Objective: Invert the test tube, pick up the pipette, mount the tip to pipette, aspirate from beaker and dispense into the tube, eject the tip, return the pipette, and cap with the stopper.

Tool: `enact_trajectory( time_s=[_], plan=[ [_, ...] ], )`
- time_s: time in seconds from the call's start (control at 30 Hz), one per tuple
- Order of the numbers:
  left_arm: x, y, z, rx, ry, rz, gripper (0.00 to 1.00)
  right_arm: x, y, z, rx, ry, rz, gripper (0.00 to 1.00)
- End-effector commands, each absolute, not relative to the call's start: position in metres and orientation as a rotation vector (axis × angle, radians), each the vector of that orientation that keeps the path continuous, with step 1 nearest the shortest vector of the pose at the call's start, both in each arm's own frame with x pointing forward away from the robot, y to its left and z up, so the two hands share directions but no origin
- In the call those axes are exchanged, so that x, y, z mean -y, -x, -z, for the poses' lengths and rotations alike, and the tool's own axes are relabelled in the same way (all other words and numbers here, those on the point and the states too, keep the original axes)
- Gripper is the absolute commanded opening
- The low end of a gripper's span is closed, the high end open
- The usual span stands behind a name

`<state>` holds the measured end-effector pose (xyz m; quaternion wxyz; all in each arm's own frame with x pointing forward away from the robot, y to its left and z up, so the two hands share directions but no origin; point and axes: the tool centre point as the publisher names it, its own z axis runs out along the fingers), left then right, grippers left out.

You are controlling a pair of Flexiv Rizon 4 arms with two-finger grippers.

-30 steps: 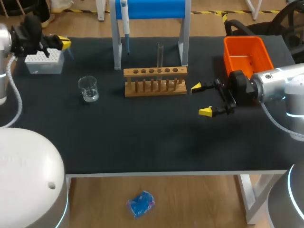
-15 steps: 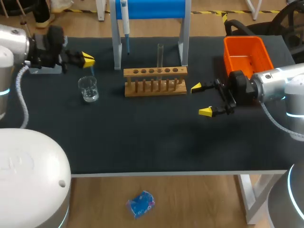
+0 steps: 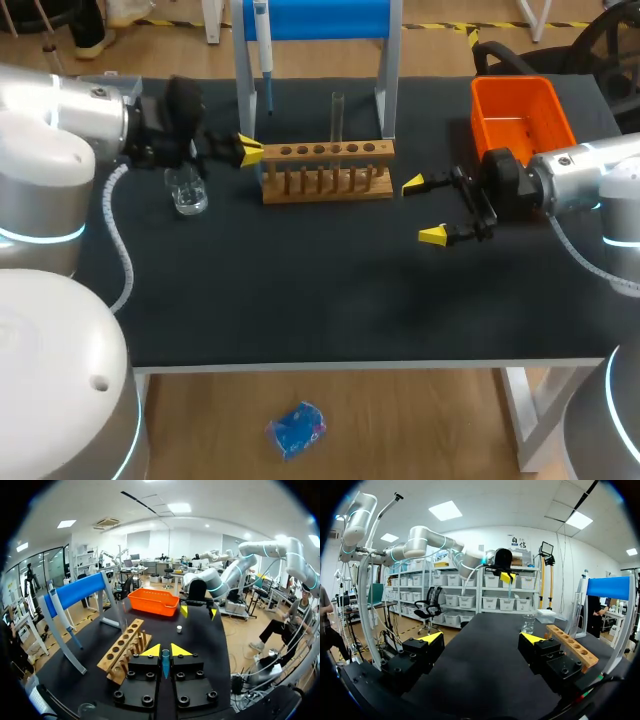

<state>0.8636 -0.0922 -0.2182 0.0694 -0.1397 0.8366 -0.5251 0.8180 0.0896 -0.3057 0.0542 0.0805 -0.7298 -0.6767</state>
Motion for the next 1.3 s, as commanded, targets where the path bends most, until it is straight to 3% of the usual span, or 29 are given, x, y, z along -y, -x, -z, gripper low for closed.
enact_trajectory(
  time_s=[0.03,0.3,1.07,1.3],
  plan=[
    [0.094,-0.866,0.220,-2.520,0.421,1.580,0.00,-0.089,-0.818,0.306,2.217,-0.246,2.056,1.00],
    [0.094,-0.866,0.220,-2.520,0.421,1.580,0.00,-0.089,-0.818,0.306,2.217,-0.246,2.056,1.00],
    [0.187,-0.848,0.248,-2.670,0.247,1.580,0.00,-0.150,-0.809,0.298,2.253,-0.212,2.076,1.00],
    [0.187,-0.848,0.248,-2.670,0.247,1.580,0.00,-0.150,-0.809,0.298,2.253,-0.212,2.076,1.00]
  ],
)
